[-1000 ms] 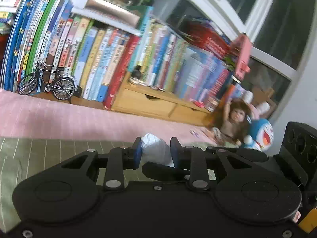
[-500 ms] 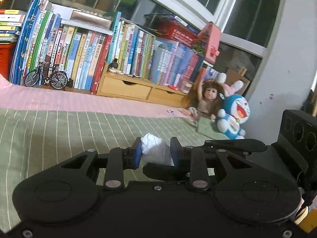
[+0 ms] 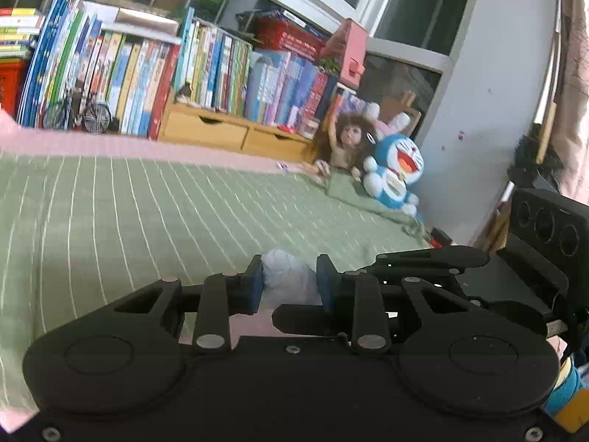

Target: Collect trash

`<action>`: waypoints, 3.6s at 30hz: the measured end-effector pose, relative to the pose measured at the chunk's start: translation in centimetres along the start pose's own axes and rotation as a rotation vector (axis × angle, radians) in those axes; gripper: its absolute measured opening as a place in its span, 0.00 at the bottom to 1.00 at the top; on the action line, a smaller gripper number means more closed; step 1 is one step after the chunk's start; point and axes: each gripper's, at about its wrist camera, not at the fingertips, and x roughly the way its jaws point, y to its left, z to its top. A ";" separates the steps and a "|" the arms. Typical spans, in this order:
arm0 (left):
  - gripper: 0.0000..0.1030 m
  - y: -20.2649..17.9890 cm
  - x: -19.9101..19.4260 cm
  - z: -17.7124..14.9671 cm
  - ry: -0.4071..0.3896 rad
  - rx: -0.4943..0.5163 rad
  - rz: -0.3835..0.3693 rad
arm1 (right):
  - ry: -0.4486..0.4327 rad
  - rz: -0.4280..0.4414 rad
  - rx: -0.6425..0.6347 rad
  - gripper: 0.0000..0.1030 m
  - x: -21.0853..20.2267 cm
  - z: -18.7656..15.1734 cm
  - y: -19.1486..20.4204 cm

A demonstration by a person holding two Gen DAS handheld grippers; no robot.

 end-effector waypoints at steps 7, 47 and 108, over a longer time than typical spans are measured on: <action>0.27 -0.5 -2.0 -5.9 0.049 -0.033 -0.022 | 0.052 0.033 0.043 0.31 -1.4 -4.4 2.3; 1.00 -0.6 0.0 -17.8 0.391 -0.078 0.290 | 0.355 -0.080 0.225 1.00 -0.7 -15.5 2.2; 0.92 -2.1 1.6 -28.8 0.817 -0.025 0.434 | 0.792 -0.132 0.222 1.00 2.5 -23.6 4.4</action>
